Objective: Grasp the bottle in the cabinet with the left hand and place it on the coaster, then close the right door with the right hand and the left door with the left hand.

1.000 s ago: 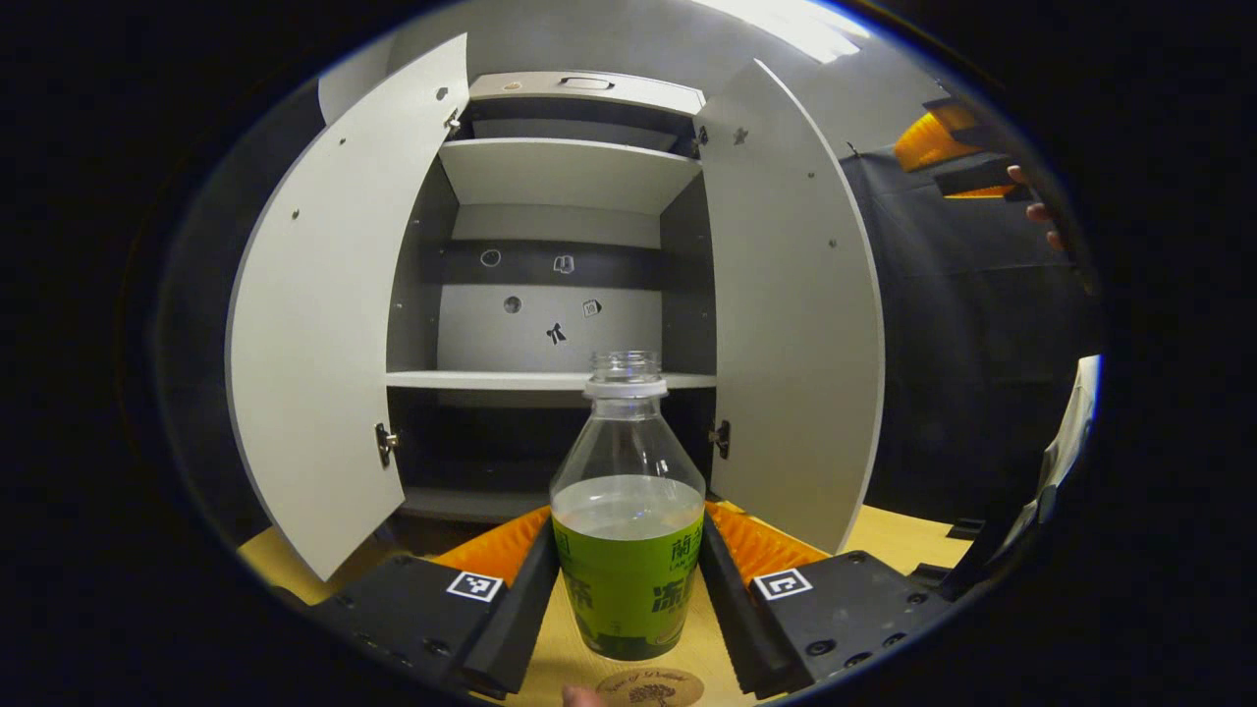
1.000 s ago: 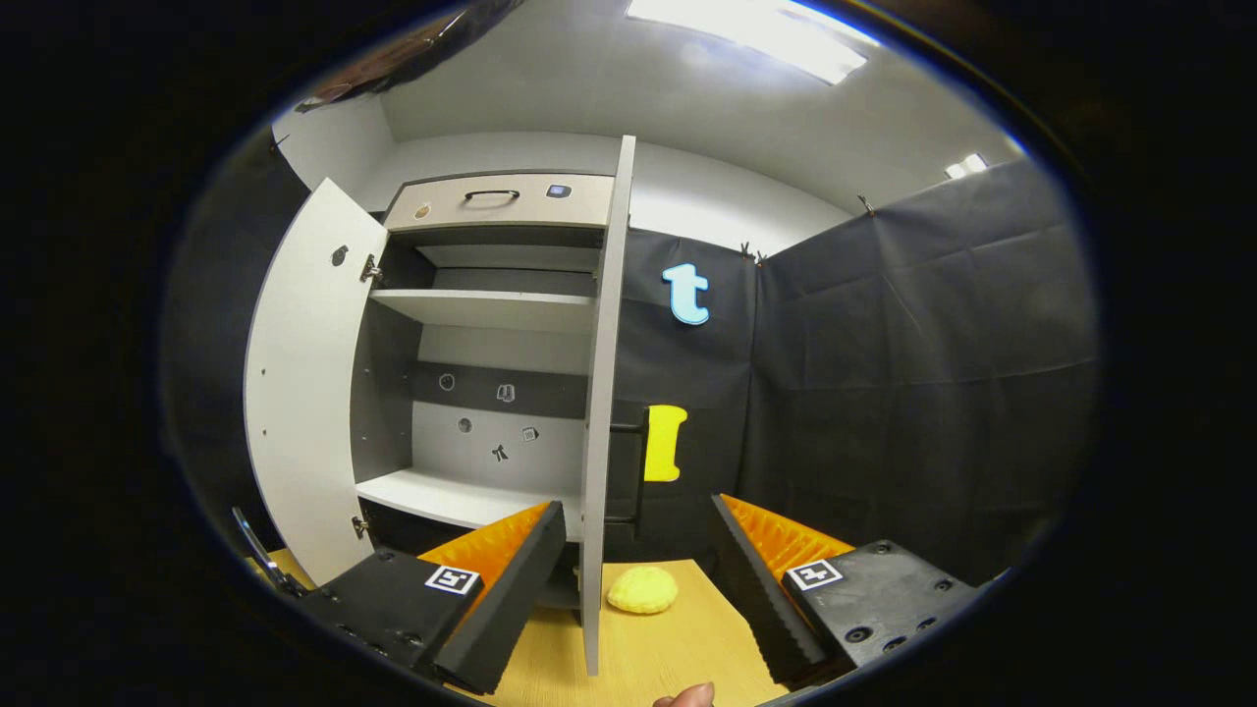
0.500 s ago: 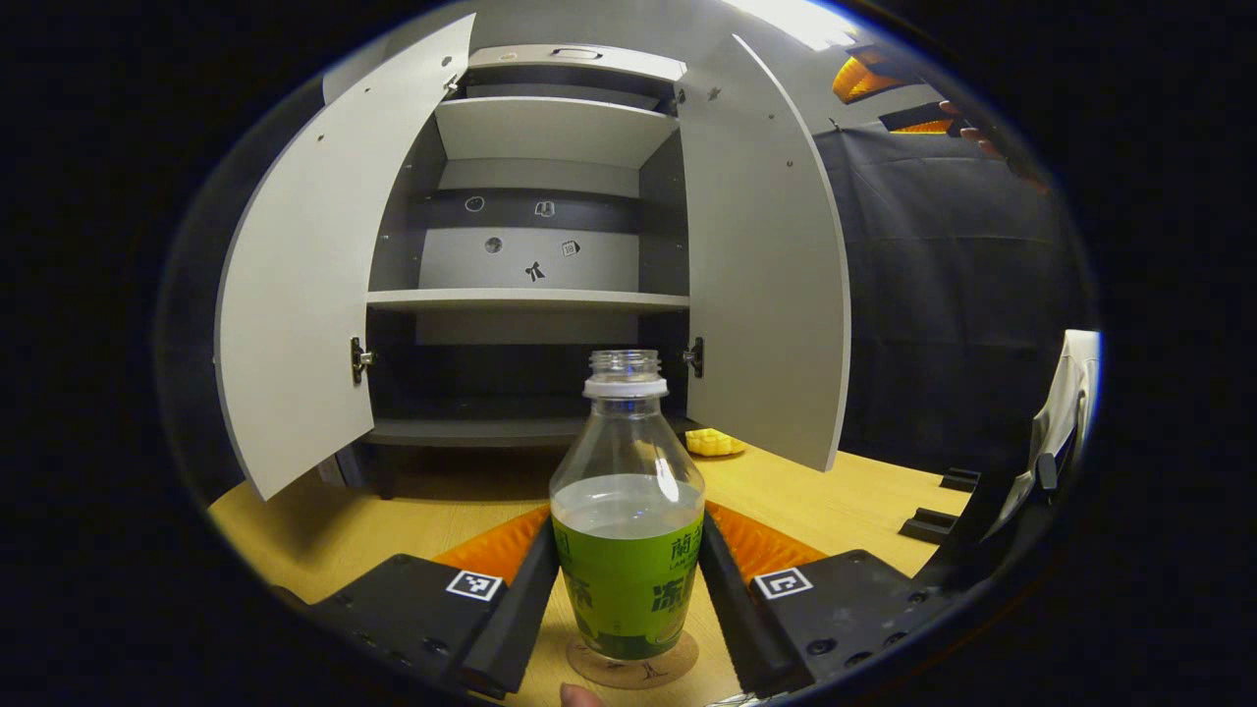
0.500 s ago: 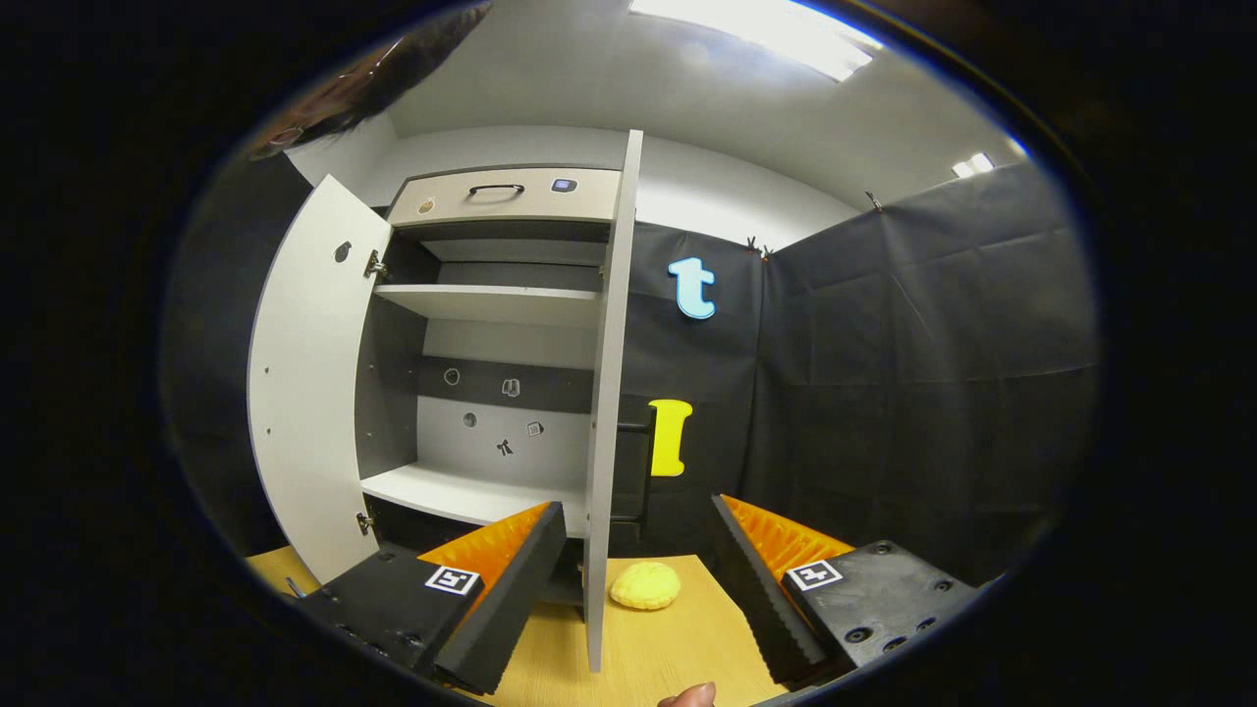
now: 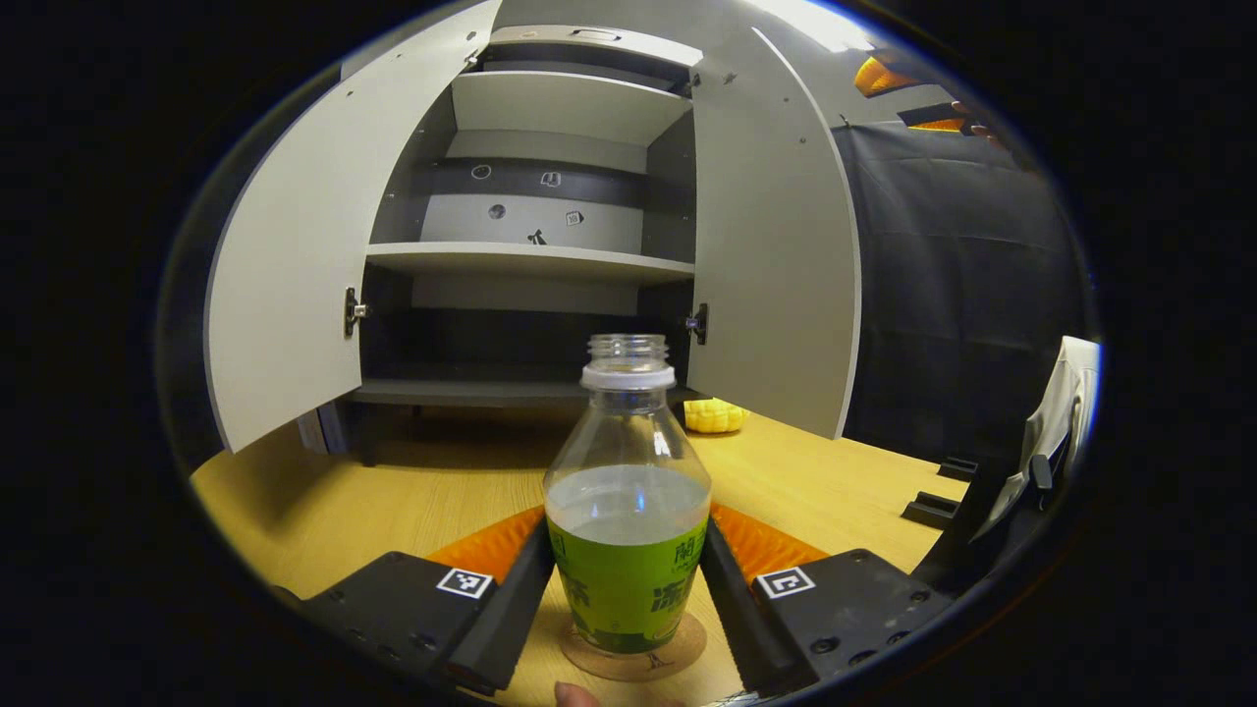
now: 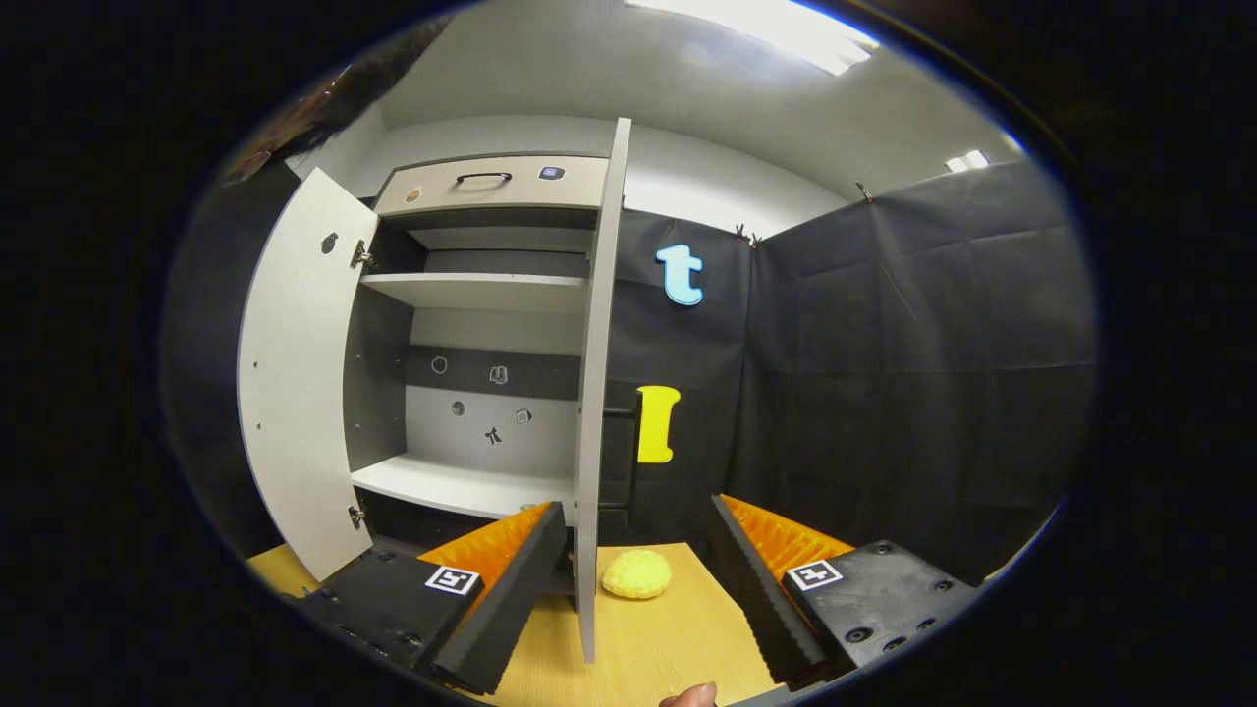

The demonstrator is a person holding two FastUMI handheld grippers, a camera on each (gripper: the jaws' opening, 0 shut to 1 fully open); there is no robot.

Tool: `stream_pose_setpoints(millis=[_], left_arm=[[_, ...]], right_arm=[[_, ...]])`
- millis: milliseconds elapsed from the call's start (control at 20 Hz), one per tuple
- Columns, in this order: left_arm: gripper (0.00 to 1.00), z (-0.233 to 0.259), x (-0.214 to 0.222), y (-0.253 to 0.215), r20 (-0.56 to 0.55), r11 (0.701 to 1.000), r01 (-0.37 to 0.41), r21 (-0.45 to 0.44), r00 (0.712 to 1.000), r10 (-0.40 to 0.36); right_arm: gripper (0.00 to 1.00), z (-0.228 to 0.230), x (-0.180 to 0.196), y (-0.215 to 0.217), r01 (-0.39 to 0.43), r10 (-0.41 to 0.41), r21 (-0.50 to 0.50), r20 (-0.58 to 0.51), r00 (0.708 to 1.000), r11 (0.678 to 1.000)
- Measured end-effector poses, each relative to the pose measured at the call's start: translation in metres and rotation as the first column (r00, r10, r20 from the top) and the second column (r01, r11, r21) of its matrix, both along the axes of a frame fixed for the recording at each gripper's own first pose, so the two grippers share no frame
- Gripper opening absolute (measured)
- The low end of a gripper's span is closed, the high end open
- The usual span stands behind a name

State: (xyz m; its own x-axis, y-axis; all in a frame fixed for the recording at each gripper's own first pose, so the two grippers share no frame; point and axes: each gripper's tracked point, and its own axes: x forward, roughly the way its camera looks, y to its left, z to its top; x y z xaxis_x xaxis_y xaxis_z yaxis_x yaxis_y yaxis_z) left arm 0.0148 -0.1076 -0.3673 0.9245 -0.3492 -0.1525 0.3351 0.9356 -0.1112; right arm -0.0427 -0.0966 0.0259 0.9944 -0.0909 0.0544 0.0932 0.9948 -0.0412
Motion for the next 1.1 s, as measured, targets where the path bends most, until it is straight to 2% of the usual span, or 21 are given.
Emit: stream_pose_setpoints(millis=[100, 200, 500, 700, 900, 1100], left_arm=[[0.89, -0.007, -0.005, 0.001, -0.032, 1.0, -0.001, 0.002, 0.999, 0.001], [0.94, -0.009, -0.009, 0.002, -0.048, 1.0, -0.001, 0.004, 0.999, 0.002], [0.95, -0.002, -0.037, 0.01, -0.097, 0.999, 0.029, 0.023, 0.995, -0.027], [0.95, 0.036, -0.056, 0.026, -0.077, 0.999, 0.002, 0.038, 0.997, 0.001], [0.95, 0.096, -0.055, 0.055, -0.019, 0.995, -0.093, 0.032, 0.995, 0.093], [0.95, 0.156, -0.054, 0.076, 0.038, 0.987, -0.162, 0.008, 0.986, 0.161]], right_arm=[[0.98, -0.001, 0.001, 0.003, -0.006, 0.006, -0.006, -0.001, 1.0, 1.0], [0.98, -0.002, 0.002, 0.003, -0.008, 0.008, 0.0, -0.004, 1.0, 1.0], [0.98, -0.016, 0.013, -0.015, 0.007, -0.004, 0.049, -0.047, 0.999, 0.999], [0.98, -0.02, 0.035, -0.042, 0.03, -0.025, 0.083, -0.064, 0.998, 0.996], [0.98, -0.018, 0.067, -0.07, 0.053, -0.048, 0.097, -0.061, 0.997, 0.994], [0.99, -0.017, 0.1, -0.073, 0.015, -0.007, 0.117, -0.07, 0.998, 0.993]])
